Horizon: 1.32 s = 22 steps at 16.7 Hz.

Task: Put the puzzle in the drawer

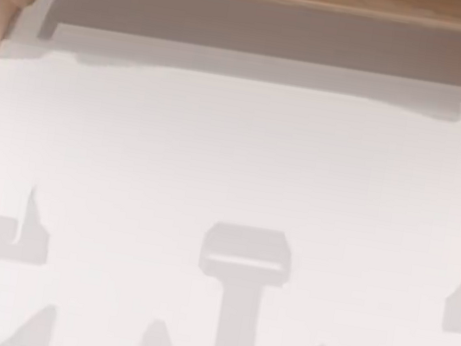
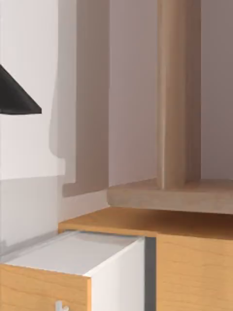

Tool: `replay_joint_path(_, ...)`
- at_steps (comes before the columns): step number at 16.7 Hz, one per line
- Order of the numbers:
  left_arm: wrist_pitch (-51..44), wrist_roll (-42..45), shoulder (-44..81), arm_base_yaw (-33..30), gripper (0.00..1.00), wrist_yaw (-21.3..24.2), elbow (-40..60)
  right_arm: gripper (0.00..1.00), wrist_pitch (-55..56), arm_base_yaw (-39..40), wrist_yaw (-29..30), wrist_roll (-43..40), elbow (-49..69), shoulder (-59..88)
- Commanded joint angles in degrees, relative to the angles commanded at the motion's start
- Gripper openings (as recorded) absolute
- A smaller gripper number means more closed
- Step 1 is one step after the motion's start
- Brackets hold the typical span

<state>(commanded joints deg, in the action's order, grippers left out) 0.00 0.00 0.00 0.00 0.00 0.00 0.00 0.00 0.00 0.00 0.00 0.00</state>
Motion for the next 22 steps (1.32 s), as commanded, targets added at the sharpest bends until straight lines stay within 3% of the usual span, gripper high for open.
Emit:
replay_joint_path(7, 0.0, 0.0, 0.0, 0.0, 1.00, 0.0, 0.0, 1.00, 1.2, 1.9, 1.9, 0.4, 9.0, 9.2)
replay_joint_path(22, 0.0, 0.0, 0.0, 0.0, 1.00, 0.0, 0.0, 1.00, 8.2, 13.2, 14.6, 0.8, 74.5, 84.8)
